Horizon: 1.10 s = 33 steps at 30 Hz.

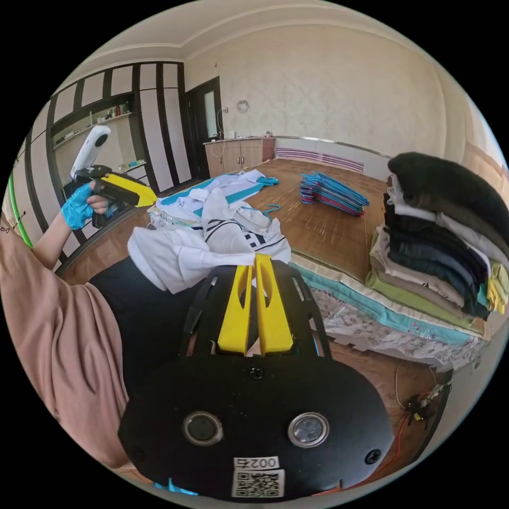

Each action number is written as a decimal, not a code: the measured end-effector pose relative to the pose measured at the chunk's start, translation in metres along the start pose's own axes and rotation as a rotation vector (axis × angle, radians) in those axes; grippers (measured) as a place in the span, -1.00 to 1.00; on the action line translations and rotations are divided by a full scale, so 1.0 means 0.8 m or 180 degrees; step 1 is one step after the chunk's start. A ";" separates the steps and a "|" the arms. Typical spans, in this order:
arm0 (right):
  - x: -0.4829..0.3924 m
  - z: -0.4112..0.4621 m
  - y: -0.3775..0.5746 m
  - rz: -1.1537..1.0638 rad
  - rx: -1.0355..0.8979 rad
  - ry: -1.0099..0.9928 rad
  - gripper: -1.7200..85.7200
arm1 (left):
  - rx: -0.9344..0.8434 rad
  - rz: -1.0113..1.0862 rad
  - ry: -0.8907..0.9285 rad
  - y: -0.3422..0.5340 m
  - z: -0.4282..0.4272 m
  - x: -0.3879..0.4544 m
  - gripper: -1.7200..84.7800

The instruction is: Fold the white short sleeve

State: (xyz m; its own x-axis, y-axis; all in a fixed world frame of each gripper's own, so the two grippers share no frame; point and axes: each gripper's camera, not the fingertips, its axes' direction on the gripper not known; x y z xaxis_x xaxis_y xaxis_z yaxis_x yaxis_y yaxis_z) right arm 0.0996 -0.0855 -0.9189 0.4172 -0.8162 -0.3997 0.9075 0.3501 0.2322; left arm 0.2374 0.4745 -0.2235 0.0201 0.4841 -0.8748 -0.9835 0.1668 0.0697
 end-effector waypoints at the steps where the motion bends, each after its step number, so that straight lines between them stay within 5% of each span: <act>1: 0.008 -0.001 0.003 0.0042 -0.0021 0.0011 -0.98 | -0.0025 -0.0091 -0.0091 0.007 0.008 -0.016 -0.90; 7: 0.051 -0.023 0.017 0.0631 0.0199 0.0010 -0.98 | -0.0091 -0.0740 -0.0629 0.034 0.066 -0.095 -0.78; 12: 0.083 -0.060 0.032 0.1205 0.0681 -0.0111 -0.98 | -0.0101 -0.1236 -0.0559 0.052 0.114 -0.133 -0.77; 17: 0.096 -0.064 0.037 0.1085 0.0481 0.0080 -0.98 | -0.0089 -0.1468 -0.0332 0.060 0.148 -0.152 -0.81; 22: 0.116 -0.058 0.051 0.1233 0.0341 -0.0084 -0.98 | -0.0070 -0.1447 -0.0008 0.063 0.163 -0.164 -0.93; 33: 0.106 -0.078 0.042 0.0897 0.0391 0.0131 -0.98 | -0.0268 -0.0905 -0.0318 0.065 0.145 -0.133 -0.98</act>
State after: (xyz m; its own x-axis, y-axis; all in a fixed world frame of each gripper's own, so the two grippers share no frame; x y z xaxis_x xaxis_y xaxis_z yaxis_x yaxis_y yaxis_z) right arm 0.1688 -0.1143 -1.0003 0.6554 -0.6747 -0.3393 0.7440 0.4998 0.4434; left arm 0.2053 0.5309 -0.0710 0.3100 0.5110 -0.8017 -0.9473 0.2379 -0.2146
